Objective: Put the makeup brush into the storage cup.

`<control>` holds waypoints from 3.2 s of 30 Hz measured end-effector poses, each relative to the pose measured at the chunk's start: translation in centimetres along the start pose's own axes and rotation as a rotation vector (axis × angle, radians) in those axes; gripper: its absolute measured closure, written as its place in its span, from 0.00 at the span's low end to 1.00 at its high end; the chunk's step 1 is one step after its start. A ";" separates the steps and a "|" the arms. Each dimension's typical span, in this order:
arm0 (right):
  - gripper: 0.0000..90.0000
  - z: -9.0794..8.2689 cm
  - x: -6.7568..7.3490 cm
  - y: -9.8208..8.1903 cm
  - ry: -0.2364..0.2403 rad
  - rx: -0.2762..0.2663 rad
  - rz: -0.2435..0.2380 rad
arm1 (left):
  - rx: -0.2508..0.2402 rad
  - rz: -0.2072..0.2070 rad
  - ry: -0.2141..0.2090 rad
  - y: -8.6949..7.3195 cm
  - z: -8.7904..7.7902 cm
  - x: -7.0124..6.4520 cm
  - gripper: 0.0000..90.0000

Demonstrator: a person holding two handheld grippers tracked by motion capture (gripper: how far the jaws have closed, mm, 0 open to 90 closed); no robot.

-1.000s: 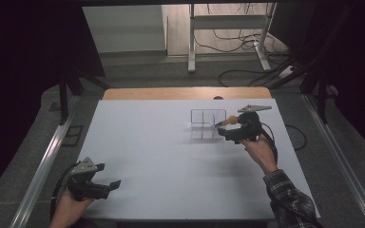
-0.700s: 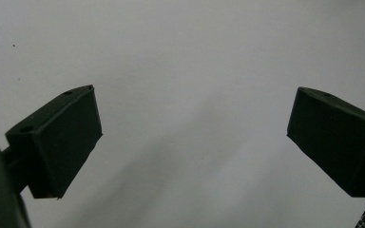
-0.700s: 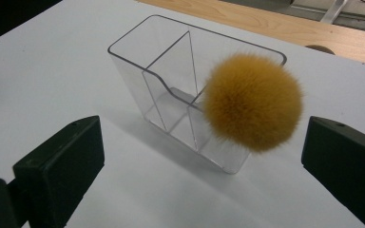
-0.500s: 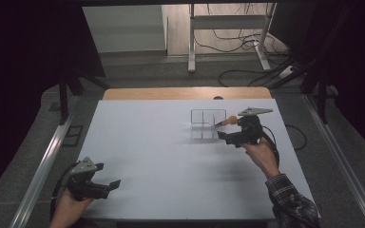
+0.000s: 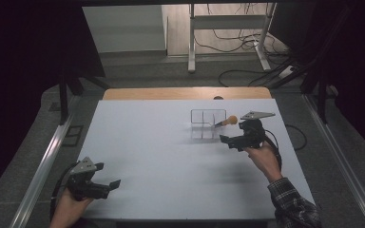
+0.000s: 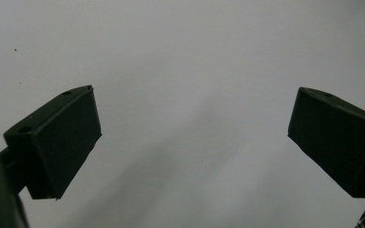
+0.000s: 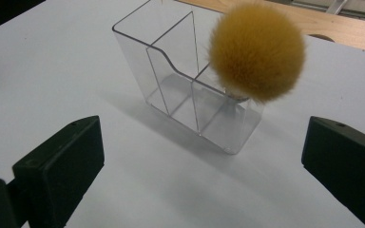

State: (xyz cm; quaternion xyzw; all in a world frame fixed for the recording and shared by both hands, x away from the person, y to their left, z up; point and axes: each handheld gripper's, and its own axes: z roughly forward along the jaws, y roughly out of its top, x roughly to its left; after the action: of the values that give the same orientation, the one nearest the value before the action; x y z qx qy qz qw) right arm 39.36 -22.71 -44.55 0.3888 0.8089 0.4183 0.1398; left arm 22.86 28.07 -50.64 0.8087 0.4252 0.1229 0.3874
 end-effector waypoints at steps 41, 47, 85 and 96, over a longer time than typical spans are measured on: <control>0.00 -0.7 1.4 -2.3 0.019 0.040 -0.026 | -0.032 -0.017 0.016 0.0 -0.2 0.1 0.02; 0.00 -1.0 1.6 -2.6 0.026 0.042 -0.031 | -0.033 -0.021 0.003 0.0 -0.2 0.2 0.01; 0.00 -3.5 2.9 -4.4 0.039 0.039 -0.031 | -0.076 -0.052 -0.069 -0.3 -0.2 0.7 0.00; 0.00 -4.2 3.2 -5.1 0.037 0.043 -0.039 | -0.104 -0.037 -0.078 -0.1 -0.4 0.6 0.00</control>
State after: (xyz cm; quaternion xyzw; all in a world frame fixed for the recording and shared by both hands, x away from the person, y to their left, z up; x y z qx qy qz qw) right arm 32.31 -24.52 -45.68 0.3680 0.8277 0.4051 0.1243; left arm 22.93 28.77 -50.58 0.7837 0.4178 0.1061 0.4471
